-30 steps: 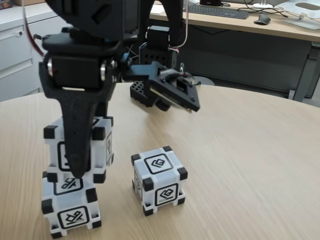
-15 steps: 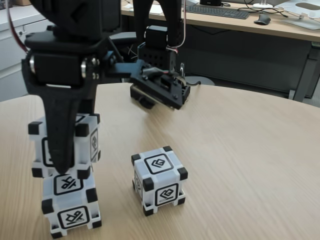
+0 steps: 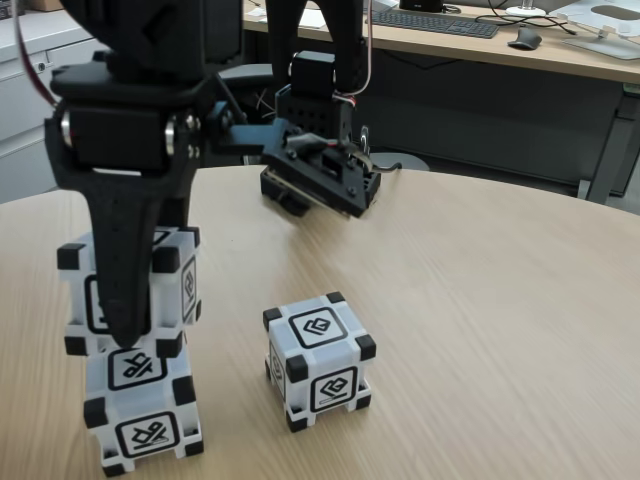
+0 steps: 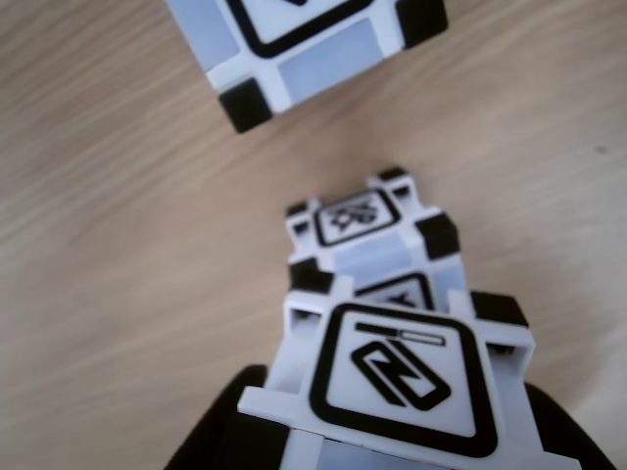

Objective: Stack cubes from left to right.

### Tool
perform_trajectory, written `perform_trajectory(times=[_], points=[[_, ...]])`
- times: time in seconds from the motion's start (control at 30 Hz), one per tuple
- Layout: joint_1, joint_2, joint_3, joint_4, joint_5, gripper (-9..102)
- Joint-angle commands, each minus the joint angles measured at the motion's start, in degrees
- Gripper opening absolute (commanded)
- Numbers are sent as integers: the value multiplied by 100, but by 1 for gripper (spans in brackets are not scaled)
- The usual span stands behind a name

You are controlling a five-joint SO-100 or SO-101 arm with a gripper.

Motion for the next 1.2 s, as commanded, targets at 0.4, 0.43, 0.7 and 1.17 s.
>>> perform_trajectory(times=[0.4, 0.43, 0.7, 1.17], points=[[26, 264, -132, -53, -396, 25], [26, 264, -132, -53, -404, 27], [26, 264, -132, -53, -431, 37], [-70, 352, -26, -35, -492, 41]])
